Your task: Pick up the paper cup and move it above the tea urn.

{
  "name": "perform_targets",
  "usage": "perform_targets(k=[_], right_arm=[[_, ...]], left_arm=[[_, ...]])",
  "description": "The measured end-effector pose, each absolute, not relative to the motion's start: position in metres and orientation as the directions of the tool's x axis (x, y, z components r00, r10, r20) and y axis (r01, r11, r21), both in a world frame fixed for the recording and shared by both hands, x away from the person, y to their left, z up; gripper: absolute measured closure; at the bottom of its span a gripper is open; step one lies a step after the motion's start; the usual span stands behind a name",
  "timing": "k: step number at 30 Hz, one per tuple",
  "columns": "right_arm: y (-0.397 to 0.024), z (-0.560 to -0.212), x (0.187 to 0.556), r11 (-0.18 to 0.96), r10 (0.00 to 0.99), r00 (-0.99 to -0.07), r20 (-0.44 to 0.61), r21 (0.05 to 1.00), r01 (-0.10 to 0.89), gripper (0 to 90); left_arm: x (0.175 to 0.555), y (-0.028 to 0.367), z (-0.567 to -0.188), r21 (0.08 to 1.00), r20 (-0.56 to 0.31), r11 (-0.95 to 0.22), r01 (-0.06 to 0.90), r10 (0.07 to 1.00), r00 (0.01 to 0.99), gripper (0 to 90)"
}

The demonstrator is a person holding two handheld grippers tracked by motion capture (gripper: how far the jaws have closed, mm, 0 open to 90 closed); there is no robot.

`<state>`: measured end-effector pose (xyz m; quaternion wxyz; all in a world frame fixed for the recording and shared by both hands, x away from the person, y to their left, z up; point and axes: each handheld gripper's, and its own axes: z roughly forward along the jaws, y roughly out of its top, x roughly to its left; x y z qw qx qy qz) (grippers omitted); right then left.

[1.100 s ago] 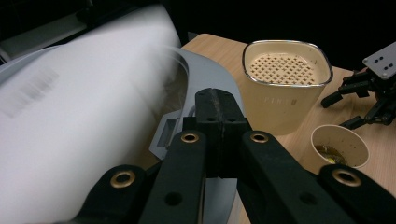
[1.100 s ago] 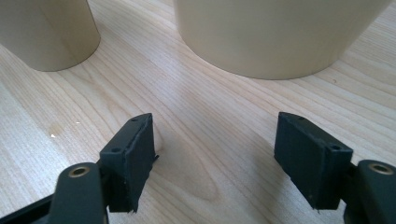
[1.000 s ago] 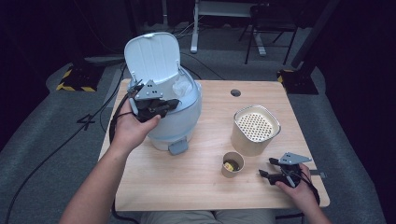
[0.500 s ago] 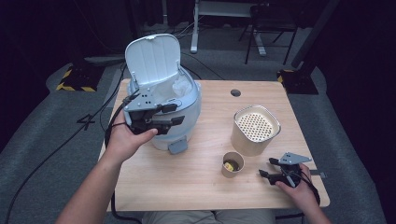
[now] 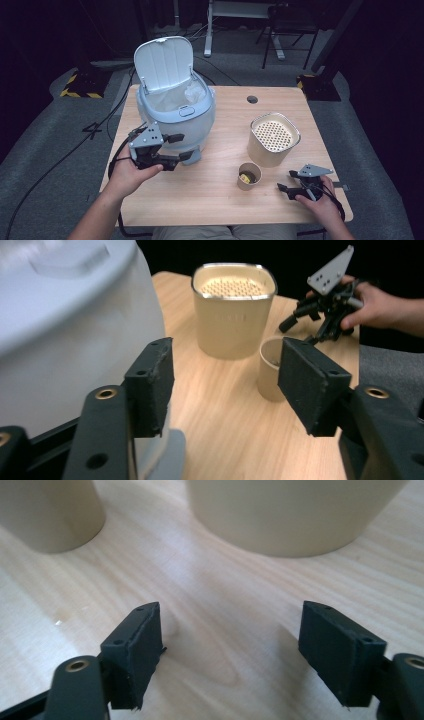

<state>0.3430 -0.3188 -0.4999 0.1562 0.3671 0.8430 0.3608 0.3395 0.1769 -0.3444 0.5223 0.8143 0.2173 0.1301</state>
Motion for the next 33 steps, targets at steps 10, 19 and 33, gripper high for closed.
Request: perform_targets(k=[10,19,33], right_arm=[[-0.31,-0.481,0.334,0.514,0.675,-0.737,-0.001,0.719,0.469,22.4],[-0.297,-0.462,0.329,0.522,0.632,-0.775,-0.001,0.74,0.424,22.0],[-0.26,-0.458,0.323,0.521,0.566,-0.825,0.016,0.768,0.372,17.6]], left_arm=[[0.338,0.18,-0.402,0.857,-0.073,-0.391,0.337,0.555,0.829,33.7],[0.344,0.175,-0.45,0.769,-0.09,-0.475,0.427,0.581,0.809,31.5],[0.349,0.16,-0.487,0.648,-0.035,-0.572,0.504,0.638,0.769,26.8]])
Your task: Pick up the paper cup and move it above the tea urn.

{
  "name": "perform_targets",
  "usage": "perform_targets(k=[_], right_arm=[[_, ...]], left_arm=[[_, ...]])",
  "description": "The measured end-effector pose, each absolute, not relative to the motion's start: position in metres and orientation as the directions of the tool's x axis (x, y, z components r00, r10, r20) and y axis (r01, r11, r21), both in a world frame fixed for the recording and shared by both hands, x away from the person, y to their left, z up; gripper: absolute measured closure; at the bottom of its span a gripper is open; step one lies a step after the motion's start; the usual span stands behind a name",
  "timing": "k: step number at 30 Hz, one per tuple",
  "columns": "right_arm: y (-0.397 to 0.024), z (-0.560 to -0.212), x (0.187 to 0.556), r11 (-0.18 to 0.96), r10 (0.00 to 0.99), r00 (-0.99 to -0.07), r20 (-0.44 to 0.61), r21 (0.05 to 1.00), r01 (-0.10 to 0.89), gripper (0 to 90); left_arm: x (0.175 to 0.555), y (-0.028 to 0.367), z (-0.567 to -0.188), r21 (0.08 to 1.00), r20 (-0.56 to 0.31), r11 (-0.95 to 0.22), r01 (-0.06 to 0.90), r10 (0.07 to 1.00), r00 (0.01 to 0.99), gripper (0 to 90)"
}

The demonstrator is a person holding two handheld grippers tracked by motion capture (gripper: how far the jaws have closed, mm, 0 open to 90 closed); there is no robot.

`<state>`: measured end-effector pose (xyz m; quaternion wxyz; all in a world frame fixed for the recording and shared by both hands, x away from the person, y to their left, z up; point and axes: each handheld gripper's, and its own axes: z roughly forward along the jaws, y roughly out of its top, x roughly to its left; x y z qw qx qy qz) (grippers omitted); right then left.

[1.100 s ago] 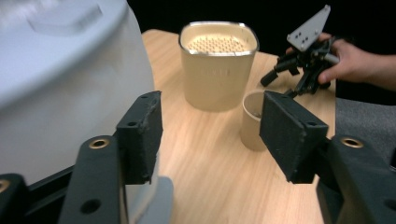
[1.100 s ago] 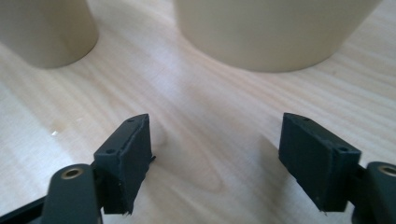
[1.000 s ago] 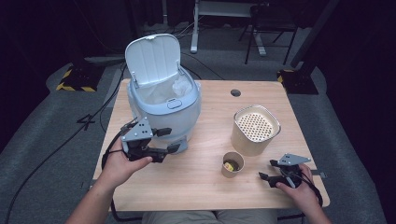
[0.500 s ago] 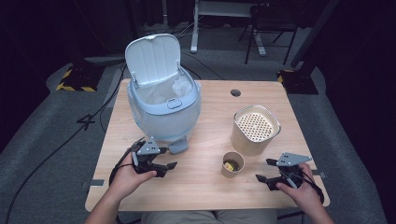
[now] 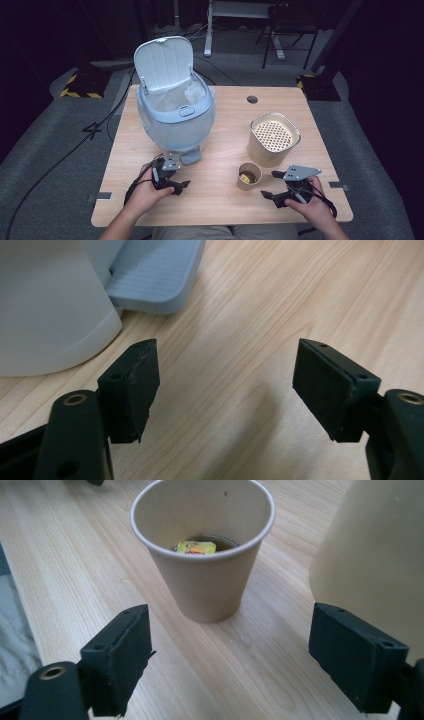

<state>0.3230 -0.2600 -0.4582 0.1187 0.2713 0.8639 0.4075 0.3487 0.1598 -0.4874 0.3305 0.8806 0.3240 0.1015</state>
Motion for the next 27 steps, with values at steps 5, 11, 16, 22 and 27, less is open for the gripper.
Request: perform_targets(k=[5,11,16,22,27], right_arm=[[-0.25,-0.46,0.326,0.526,0.559,-0.829,0.009,0.769,0.363,16.5],[-0.233,-0.465,0.335,0.517,0.55,-0.835,0.009,0.782,0.349,16.7],[-0.221,-0.473,0.337,0.527,0.541,-0.841,-0.001,0.779,0.339,16.1],[-0.216,-0.478,0.34,0.473,0.585,-0.811,0.018,0.805,0.359,16.9],[-0.212,-0.484,0.341,0.467,0.587,-0.81,0.019,0.809,0.357,18.8]], left_arm=[[0.348,0.156,-0.497,0.641,-0.022,-0.592,0.489,0.622,0.782,20.5],[0.348,0.157,-0.503,0.681,-0.017,-0.575,0.453,0.607,0.795,14.7],[0.348,0.157,-0.503,0.682,-0.017,-0.574,0.453,0.607,0.795,14.6],[0.347,0.157,-0.503,0.683,-0.016,-0.572,0.454,0.609,0.793,14.8],[0.347,0.157,-0.503,0.684,-0.014,-0.571,0.454,0.612,0.791,15.0]])
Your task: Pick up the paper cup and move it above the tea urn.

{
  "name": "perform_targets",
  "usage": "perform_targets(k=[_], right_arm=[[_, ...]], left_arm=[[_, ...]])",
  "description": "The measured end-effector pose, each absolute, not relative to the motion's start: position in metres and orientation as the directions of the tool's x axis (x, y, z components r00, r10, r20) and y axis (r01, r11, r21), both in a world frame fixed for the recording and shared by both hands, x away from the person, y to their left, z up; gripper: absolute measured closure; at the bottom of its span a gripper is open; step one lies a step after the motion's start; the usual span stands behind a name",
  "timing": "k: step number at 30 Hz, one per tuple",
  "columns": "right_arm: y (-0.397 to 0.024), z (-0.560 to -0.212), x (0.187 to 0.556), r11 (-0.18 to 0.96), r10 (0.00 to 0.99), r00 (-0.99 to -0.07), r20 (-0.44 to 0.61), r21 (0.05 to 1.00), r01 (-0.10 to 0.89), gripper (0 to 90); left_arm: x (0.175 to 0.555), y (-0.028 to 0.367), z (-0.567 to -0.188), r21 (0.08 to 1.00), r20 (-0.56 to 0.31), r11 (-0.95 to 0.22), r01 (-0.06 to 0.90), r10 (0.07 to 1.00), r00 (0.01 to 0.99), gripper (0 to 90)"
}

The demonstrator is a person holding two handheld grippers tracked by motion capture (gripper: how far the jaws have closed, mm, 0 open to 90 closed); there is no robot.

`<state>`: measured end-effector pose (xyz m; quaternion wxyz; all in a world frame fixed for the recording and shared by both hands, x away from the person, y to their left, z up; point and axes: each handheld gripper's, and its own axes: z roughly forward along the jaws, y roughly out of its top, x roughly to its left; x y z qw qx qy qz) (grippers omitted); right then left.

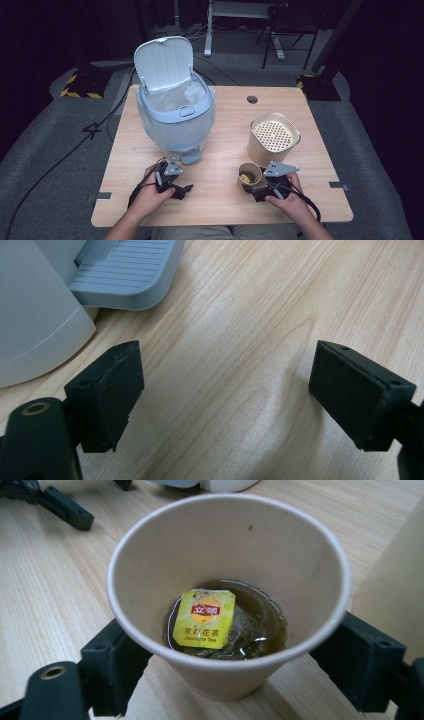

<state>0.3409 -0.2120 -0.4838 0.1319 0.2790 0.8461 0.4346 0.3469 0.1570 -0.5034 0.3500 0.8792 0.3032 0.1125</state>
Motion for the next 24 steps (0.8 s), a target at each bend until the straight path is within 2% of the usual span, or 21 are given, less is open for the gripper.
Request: perform_targets(k=[4,10,24], right_arm=[[-0.208,-0.489,0.341,0.462,0.586,-0.81,0.014,0.816,0.348,20.3],[-0.205,-0.492,0.341,0.452,0.585,-0.811,0.001,0.83,0.326,27.5],[-0.215,-0.478,0.34,0.426,0.549,-0.836,-0.001,0.86,0.279,29.7]], left_arm=[[0.346,0.157,-0.503,0.684,-0.012,-0.574,0.45,0.607,0.795,15.2],[0.344,0.157,-0.503,0.685,-0.013,-0.575,0.448,0.605,0.796,15.3],[0.345,0.157,-0.504,0.685,-0.018,-0.575,0.447,0.6,0.8,14.7]])
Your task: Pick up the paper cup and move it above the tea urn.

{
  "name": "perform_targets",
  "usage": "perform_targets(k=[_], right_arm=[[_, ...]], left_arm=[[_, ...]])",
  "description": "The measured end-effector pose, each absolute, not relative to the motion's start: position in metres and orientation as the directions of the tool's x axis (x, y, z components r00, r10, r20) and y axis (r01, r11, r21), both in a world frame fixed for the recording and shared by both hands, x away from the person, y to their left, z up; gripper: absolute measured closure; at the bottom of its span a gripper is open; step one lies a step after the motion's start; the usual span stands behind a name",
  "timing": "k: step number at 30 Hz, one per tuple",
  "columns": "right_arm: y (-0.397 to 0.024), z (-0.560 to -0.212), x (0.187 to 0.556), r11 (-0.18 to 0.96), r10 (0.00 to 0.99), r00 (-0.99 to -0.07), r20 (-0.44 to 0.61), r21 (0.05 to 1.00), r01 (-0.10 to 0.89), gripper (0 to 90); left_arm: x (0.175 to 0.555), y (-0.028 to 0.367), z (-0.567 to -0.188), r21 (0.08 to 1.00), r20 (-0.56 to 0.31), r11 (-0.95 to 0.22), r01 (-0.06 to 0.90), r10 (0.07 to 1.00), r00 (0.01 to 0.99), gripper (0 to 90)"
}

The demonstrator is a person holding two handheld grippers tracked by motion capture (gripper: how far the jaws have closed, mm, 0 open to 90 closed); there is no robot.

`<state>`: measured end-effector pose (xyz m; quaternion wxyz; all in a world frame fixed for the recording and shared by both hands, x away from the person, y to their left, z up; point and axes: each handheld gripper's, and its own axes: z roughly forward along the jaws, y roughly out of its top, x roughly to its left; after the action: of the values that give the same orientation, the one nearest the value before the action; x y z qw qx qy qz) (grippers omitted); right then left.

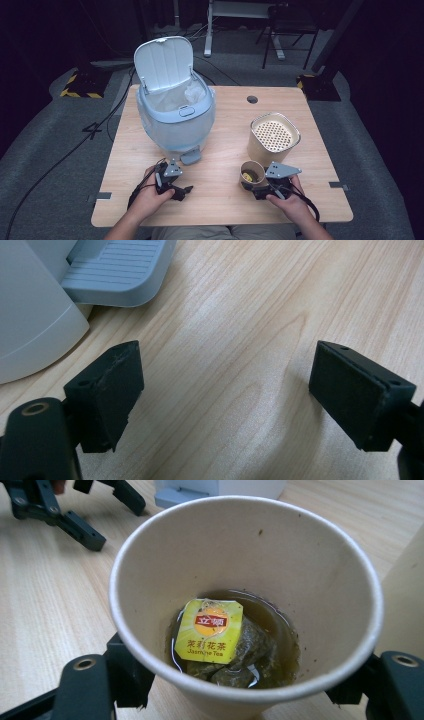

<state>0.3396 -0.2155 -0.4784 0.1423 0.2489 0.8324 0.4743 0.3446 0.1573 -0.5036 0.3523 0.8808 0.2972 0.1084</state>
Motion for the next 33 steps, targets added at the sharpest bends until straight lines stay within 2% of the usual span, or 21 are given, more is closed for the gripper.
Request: perform_targets(k=[12,33], right_arm=[[-0.238,-0.447,0.341,0.353,0.51,-0.859,0.053,0.897,0.265,30.0],[-0.256,-0.376,0.363,0.467,0.511,-0.858,-0.057,0.856,0.221,30.0]], left_arm=[[0.346,0.157,-0.503,0.682,-0.017,-0.581,0.444,0.594,0.804,14.0],[0.347,0.156,-0.504,0.683,-0.02,-0.58,0.443,0.592,0.806,13.9]])
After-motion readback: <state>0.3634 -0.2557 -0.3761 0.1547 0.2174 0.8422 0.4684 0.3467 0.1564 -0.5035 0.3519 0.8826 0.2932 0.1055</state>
